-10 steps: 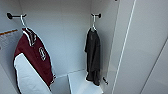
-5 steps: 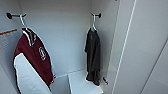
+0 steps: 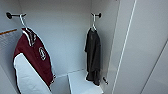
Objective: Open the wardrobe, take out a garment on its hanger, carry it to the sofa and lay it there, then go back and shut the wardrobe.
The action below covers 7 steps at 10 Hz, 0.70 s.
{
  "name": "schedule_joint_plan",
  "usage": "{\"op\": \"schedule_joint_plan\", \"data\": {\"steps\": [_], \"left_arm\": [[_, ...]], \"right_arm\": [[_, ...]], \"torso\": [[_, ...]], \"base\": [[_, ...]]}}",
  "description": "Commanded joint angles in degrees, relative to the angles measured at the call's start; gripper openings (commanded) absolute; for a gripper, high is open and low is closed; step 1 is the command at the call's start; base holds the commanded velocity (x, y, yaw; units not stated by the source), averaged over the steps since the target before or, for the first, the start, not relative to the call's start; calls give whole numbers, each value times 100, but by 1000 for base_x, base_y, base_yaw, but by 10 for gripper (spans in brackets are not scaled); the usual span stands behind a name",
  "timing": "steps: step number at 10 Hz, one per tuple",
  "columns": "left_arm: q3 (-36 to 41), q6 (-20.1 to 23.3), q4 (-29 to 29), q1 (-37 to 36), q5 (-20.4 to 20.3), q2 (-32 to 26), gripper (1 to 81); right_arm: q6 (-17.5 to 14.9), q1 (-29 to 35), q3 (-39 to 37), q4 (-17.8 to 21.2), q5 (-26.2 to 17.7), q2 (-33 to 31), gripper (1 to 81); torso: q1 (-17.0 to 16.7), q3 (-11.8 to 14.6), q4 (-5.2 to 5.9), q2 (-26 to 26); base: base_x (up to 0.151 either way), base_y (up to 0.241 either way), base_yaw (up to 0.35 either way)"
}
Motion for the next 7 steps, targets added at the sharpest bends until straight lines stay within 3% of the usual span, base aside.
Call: {"op": "schedule_joint_plan", "data": {"steps": [1, 7], "left_arm": [[833, -343, -3, -1146, 393, -385, 811], [1475, -1062, -13, -2710, 947, -614, 811]], "right_arm": [[12, 299, 1, -11, -316, 14, 811], [12, 316, 1, -11, -316, 6, 811]], "torso": [[0, 0, 0, 0], [0, -2, 0, 2]], "base": [[0, 0, 0], [0, 0, 0]]}}
